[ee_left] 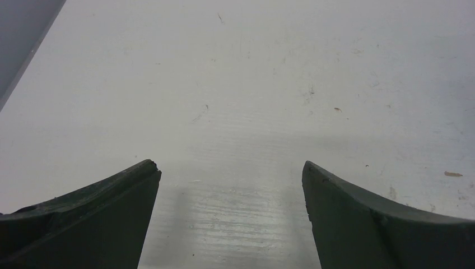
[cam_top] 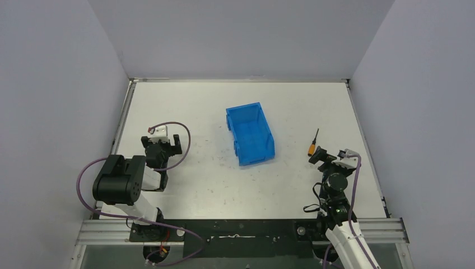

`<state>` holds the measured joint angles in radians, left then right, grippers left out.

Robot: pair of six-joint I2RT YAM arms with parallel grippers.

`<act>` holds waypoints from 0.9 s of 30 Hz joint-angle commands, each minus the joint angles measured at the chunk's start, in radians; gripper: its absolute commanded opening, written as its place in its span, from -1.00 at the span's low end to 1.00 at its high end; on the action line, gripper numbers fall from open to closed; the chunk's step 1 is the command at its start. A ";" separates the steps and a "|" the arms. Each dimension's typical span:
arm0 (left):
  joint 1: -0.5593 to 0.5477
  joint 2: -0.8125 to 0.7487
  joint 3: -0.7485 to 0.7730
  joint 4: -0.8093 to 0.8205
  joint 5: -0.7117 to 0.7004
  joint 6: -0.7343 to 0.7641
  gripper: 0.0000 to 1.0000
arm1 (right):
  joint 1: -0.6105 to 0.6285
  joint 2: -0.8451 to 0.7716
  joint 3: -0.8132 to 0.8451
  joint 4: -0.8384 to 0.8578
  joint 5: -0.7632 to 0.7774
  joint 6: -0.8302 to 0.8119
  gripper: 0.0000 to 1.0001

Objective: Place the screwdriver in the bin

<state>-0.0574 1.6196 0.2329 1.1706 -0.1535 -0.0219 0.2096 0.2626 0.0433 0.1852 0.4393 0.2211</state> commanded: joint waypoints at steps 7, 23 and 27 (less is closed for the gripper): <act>-0.002 -0.008 0.020 0.042 -0.001 -0.006 0.94 | -0.004 0.004 0.005 0.053 0.028 0.008 1.00; -0.002 -0.007 0.021 0.040 -0.002 -0.006 0.94 | -0.022 0.649 0.586 -0.393 -0.009 0.070 1.00; -0.002 -0.008 0.020 0.041 -0.001 -0.006 0.94 | -0.055 0.870 0.734 -0.463 -0.110 0.047 0.98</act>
<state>-0.0574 1.6196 0.2329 1.1706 -0.1532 -0.0219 0.1833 0.9745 0.6868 -0.1093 0.3935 0.2749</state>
